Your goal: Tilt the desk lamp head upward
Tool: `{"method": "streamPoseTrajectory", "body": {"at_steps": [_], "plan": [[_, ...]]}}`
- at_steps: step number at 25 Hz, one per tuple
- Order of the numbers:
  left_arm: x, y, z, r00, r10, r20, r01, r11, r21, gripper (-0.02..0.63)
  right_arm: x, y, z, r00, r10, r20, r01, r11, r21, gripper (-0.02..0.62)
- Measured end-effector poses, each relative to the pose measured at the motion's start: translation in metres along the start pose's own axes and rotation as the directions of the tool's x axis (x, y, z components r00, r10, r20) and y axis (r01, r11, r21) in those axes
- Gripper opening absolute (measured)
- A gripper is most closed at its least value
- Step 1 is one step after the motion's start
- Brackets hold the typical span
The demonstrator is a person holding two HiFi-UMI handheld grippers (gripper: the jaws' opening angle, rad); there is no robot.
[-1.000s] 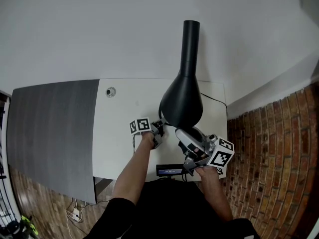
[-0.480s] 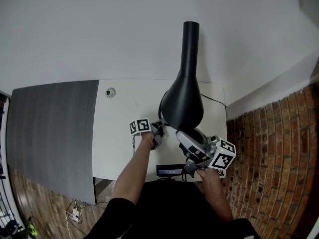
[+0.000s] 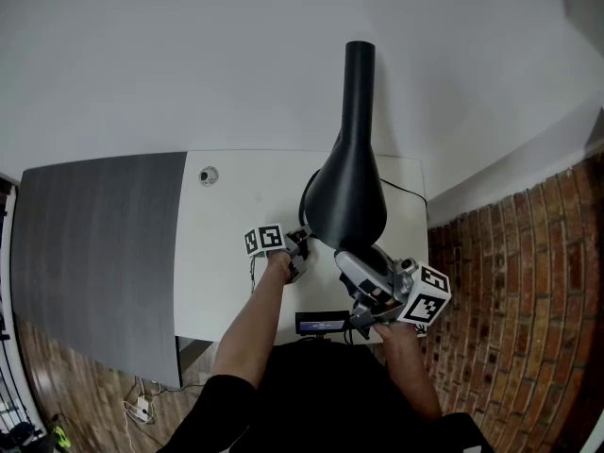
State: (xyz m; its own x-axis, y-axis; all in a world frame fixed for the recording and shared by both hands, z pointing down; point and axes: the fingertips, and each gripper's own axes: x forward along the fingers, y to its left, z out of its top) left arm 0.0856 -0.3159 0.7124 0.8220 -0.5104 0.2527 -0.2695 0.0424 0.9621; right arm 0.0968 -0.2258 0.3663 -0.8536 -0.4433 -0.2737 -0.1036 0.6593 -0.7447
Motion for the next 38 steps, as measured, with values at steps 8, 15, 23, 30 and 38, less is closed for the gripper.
{"method": "streamPoseTrajectory", "body": {"at_steps": [8,15,23,30,38], "plan": [[0.001,0.001,0.001,1.0,0.006,-0.001,-0.006,1.0,0.001,0.012,0.002,0.014,0.006,1.0,0.015,-0.004,-0.015,0.999,-0.032,0.141],[0.003,0.001,0.0,1.0,0.006,-0.001,-0.006,1.0,0.002,0.011,0.003,0.027,0.012,1.0,0.028,-0.012,-0.029,0.997,-0.07,0.141],[0.003,0.001,0.0,1.0,0.008,0.0,-0.008,1.0,0.004,0.011,0.004,0.035,0.018,0.999,0.038,-0.004,-0.038,0.995,-0.092,0.141],[0.003,0.0,0.0,1.0,0.01,0.001,-0.01,1.0,0.004,0.012,0.005,0.038,0.02,1.0,0.028,0.006,-0.027,0.994,-0.11,0.141],[0.002,0.0,0.0,1.0,0.013,0.004,-0.013,1.0,0.005,0.012,0.013,0.063,0.034,0.997,0.076,0.016,-0.072,0.985,-0.154,0.141]]}}
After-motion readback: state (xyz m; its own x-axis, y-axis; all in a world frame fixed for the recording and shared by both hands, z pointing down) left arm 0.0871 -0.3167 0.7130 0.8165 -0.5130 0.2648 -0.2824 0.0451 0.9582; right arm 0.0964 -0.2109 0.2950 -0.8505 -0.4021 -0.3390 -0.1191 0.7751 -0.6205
